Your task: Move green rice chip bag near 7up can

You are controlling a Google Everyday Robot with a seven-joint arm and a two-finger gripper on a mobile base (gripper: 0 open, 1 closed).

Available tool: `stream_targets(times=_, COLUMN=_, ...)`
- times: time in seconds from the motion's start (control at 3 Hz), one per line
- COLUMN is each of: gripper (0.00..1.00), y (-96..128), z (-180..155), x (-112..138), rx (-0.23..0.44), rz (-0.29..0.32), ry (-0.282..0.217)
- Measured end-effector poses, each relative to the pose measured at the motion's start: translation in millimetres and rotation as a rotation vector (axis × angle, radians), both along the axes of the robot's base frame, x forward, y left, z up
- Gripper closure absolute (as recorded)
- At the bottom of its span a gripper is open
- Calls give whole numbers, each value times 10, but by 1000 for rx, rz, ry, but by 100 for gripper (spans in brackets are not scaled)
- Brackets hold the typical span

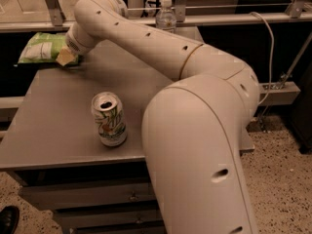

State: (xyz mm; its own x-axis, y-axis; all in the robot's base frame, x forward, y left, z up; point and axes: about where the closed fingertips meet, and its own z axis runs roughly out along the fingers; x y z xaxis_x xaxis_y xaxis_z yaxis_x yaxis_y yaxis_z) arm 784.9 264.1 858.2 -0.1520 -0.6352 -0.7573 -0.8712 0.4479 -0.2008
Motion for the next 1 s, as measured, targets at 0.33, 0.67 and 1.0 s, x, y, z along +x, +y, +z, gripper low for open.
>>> stream_targets(times=0.33, gripper=70, y=-66, z=46, x=6, rx=-1, rz=-6, ry=-32)
stream_targets(times=0.67, gripper=93, y=-289, z=325, x=-77, rx=4, rz=-2, ry=-102)
stream_targets(times=1.0, gripper=100, y=-745, z=864, x=-364, rx=38, rz=13, ry=-199)
